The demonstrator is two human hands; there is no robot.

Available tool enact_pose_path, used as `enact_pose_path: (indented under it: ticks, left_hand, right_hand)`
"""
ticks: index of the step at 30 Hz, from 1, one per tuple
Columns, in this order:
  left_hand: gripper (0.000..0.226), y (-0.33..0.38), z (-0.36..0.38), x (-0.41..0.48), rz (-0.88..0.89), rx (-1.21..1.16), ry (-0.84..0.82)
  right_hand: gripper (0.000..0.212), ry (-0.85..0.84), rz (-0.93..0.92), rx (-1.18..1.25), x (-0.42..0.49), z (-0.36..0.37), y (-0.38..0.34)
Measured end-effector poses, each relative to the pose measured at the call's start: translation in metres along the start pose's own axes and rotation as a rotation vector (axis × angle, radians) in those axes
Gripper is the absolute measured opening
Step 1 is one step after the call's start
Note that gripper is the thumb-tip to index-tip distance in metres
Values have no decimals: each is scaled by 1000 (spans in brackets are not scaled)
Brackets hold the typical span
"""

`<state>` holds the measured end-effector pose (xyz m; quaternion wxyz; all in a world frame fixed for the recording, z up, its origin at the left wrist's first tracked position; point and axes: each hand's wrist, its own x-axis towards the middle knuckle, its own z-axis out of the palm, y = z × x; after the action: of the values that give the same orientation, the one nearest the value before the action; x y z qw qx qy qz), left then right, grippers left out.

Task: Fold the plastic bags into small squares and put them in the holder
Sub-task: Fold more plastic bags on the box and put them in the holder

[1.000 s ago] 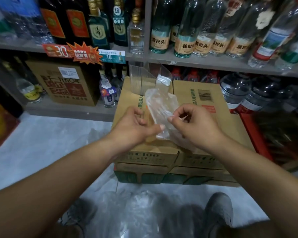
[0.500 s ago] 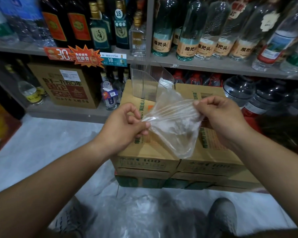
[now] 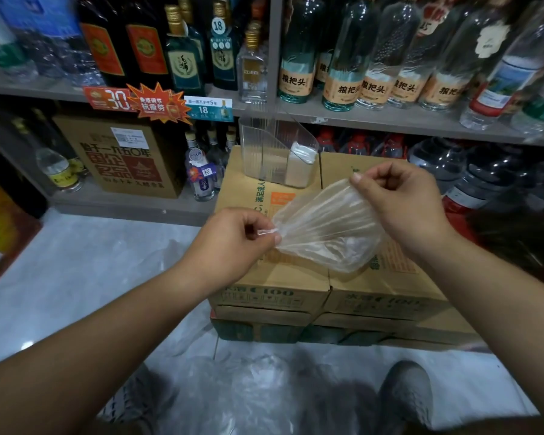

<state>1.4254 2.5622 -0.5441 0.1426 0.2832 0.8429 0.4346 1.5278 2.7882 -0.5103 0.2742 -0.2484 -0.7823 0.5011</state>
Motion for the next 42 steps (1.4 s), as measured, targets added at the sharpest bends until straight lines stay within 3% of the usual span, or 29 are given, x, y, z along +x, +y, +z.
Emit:
enact_pose_path:
  ticks: [2,6,9,12,15,21,23,25,27,34,42]
  left_hand:
    - [8,2,-1,0,-24,-38,46]
    - [14,0,-7,8,-263,-456,11]
    - [14,-3,-11,13,-419,-688,-7]
    - [12,-2,-11,14,-494,-798,-37]
    - [13,-6,-10,14,-504,-815,-53]
    - [15,-8,-7,13,-511,-865,-71]
    - [15,-8,-7,13,-502,-864,-80]
    - [14,-8,-8,14,-496,-862,-74]
    - [16,-9,-10,15,-489,-844,-39]
    - [11,-27,-25,17,-465,-701,139]
    - [15,-42,-25,14,-475,-574,154]
  right_hand:
    - [13,-9,15,49,3,-1,-2]
    - [31,30,-47,-6,2,-5,-5]
    - [25,63,-117,-109,-10,-8,-7]
    - [17,-186,-67,-137,-20,-12,-7]
    - [12,-395,28,-161,-24,-6,1]
    - [50,-566,107,-242,-18,16,22]
    - [44,-607,90,-281,-20,24,27]
    - [20,-602,75,-292,-21,30,28]
    - [11,-573,103,-243,-20,27,29]
    - [7,-563,290,-64,-16,-14,35]
    - [14,-611,372,-2,-17,-32,50]
